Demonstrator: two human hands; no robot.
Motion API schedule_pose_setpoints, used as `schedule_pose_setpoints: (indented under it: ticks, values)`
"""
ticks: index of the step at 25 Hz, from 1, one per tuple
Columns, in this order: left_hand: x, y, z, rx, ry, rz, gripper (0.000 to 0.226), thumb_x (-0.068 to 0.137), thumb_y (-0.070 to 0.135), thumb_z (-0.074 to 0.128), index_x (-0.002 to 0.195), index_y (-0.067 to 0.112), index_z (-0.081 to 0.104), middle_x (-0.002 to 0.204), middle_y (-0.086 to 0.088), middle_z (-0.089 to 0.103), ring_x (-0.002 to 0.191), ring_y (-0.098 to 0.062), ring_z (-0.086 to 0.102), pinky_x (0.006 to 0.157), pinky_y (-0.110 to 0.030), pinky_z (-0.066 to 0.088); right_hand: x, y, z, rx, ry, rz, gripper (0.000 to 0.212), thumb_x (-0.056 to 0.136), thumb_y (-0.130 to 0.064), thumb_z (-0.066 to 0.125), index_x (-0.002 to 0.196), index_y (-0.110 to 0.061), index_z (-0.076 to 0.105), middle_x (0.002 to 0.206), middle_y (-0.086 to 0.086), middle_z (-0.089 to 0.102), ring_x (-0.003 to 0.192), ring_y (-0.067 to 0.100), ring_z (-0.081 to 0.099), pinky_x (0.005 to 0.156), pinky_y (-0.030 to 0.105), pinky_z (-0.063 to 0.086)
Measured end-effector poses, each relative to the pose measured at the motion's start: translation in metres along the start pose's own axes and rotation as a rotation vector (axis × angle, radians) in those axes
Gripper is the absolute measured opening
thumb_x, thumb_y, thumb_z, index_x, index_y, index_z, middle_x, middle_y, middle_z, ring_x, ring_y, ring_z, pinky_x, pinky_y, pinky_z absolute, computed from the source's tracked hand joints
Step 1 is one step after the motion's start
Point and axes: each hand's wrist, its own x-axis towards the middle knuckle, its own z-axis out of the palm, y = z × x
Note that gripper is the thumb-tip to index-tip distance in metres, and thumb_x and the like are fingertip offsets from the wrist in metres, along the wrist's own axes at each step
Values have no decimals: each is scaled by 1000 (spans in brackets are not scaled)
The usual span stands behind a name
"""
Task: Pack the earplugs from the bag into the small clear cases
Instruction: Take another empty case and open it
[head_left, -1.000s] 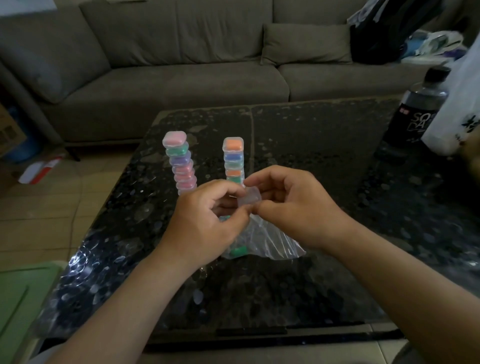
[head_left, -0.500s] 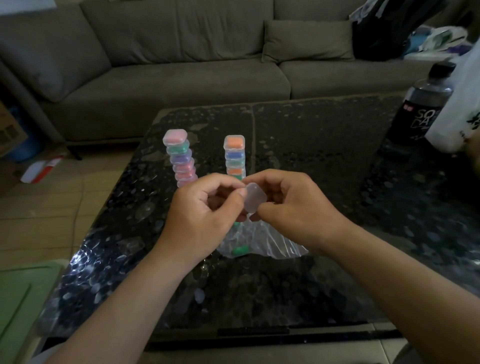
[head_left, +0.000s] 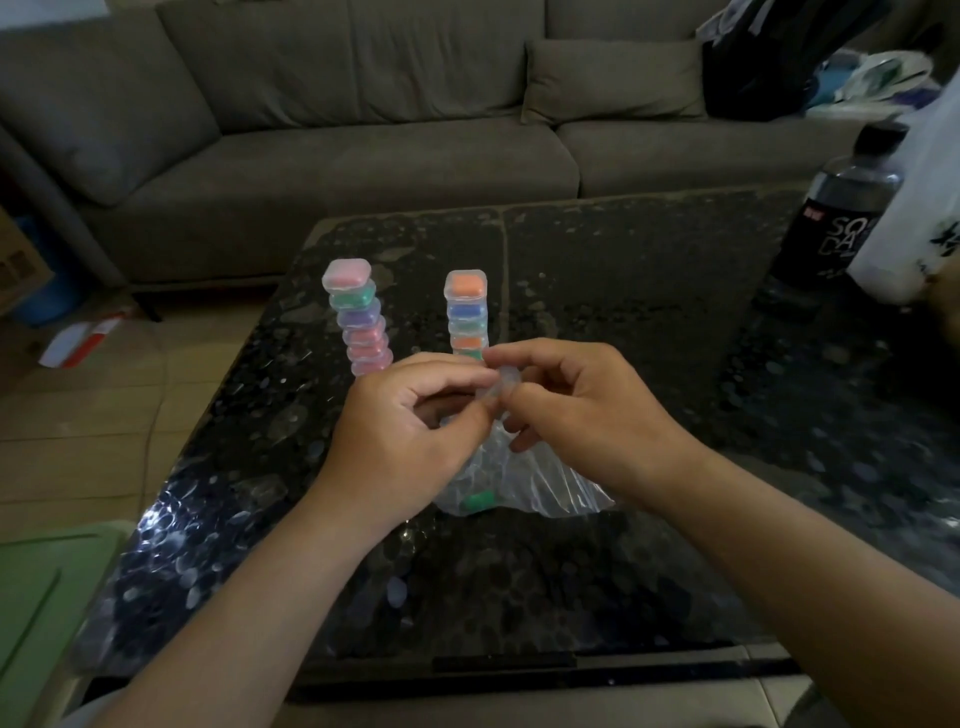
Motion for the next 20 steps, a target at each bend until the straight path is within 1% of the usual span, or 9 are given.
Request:
schedule_pose_setpoints:
  ticks: [3, 5, 7, 8, 10, 13, 16, 18, 20]
  values:
    - [0, 0, 1, -9, 15, -43, 30, 84, -3, 78, 99, 23, 77, 105, 0, 77, 98, -12, 75, 84, -27, 61, -2, 1, 1, -21, 24, -27, 35, 92, -11, 65, 124, -24, 69, 83, 2, 72, 82, 17, 71, 72, 35, 63]
    - [0, 2, 2, -10, 19, -84, 29, 85, -3, 76, 98, 22, 78, 102, 1, 78, 97, -11, 75, 84, -28, 62, -2, 2, 1, -42, 43, -38, 35, 90, -12, 67, 121, -28, 69, 83, 2, 71, 82, 19, 70, 73, 41, 63]
    - [3, 3, 0, -33, 70, -142, 24, 91, 0, 70, 100, 22, 79, 100, 3, 79, 95, -12, 76, 85, -33, 63, -3, 3, 1, -69, 28, -50, 42, 89, -8, 66, 125, -29, 67, 86, 4, 70, 82, 23, 69, 73, 46, 62]
    - [6, 2, -4, -63, 114, -172, 24, 95, 2, 67, 100, 23, 79, 99, 4, 80, 95, -13, 76, 85, -37, 63, -4, 2, 2, -78, 10, -61, 48, 88, -4, 64, 129, -29, 65, 88, 4, 71, 83, 24, 69, 73, 45, 62]
    - [9, 3, -10, -113, 184, -223, 28, 98, 5, 64, 96, 28, 79, 97, 5, 80, 94, -15, 77, 84, -43, 62, -6, 0, 5, -58, -36, -89, 51, 90, 3, 61, 130, -28, 65, 90, 1, 73, 85, 21, 71, 75, 38, 63]
    - [8, 6, -6, -183, 187, -317, 27, 100, 6, 61, 96, 26, 78, 94, 1, 80, 89, -19, 78, 76, -45, 63, -8, -7, 6, 9, -71, -112, 47, 90, 7, 62, 118, -30, 69, 92, -3, 75, 87, 12, 73, 75, 28, 62]
    - [7, 6, -1, -198, 170, -397, 20, 102, 9, 59, 102, 21, 75, 92, -4, 80, 85, -22, 78, 73, -47, 64, -6, -4, 7, -3, -33, -86, 40, 89, 5, 67, 110, -29, 70, 92, -1, 75, 86, 12, 74, 75, 29, 63]
    - [5, 7, -1, -210, 122, -419, 15, 100, 13, 63, 109, 21, 73, 92, -4, 79, 85, -22, 78, 75, -47, 64, -4, 0, 8, -32, -7, -43, 33, 90, -2, 70, 115, -23, 70, 91, -1, 74, 84, 13, 74, 74, 32, 63]
    - [4, 11, 0, -194, 57, -417, 22, 95, 13, 69, 115, 23, 70, 92, -5, 79, 86, -20, 78, 77, -44, 64, -2, 2, 8, -33, 8, -3, 30, 92, -6, 70, 117, -21, 69, 90, -1, 74, 82, 12, 74, 74, 33, 64]
